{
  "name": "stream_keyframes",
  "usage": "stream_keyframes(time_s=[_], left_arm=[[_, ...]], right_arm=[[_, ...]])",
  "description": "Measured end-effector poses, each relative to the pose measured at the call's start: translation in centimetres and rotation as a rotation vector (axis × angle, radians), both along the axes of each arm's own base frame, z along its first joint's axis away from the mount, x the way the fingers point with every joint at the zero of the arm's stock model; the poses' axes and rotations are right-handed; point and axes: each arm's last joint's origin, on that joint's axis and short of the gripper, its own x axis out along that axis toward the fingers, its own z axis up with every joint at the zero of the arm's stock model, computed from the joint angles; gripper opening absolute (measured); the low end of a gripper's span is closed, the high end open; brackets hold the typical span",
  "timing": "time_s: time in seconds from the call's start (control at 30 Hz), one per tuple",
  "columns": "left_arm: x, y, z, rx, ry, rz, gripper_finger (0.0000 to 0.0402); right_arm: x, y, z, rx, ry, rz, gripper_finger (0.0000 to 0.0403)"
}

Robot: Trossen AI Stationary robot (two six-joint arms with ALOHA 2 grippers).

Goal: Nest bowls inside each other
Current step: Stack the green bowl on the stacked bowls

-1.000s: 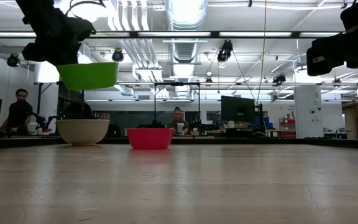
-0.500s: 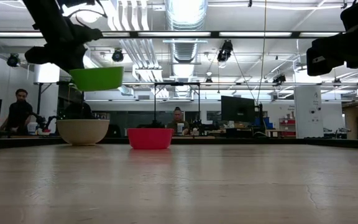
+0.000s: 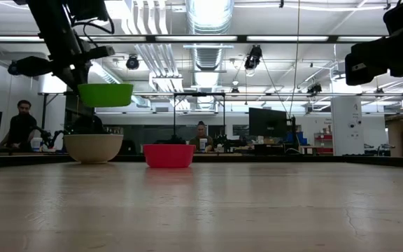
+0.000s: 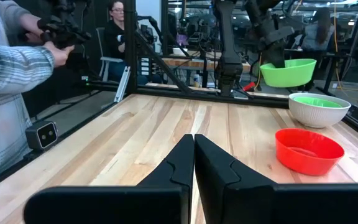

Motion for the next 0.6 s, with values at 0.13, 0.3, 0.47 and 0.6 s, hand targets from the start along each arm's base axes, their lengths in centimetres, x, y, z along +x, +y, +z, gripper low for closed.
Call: stream_keyframes(time_s=[0.13,0.3,0.47,0.6], left_arm=[[-0.3,0.6,0.0,-0.001,-0.001,0.045,0.0007],[-0.9,1.3,-0.1,-0.023,0.000,0.142,0.0007],[-1.5,2.1,-0.2,-0.037,-0.010,0.235,0.0007],[-1.9,2.7,-0.2,-0.034,-0.009,0.273,0.0007]], right_arm=[[0.0,0.0,0.0,0.000,0.000,0.000,0.0009],[0.0,0.0,0.0,0.000,0.000,0.000,0.0009],[0.0,0.0,0.0,0.000,0.000,0.000,0.0009],[0.0,0.0,0.0,0.000,0.000,0.000,0.0009]])
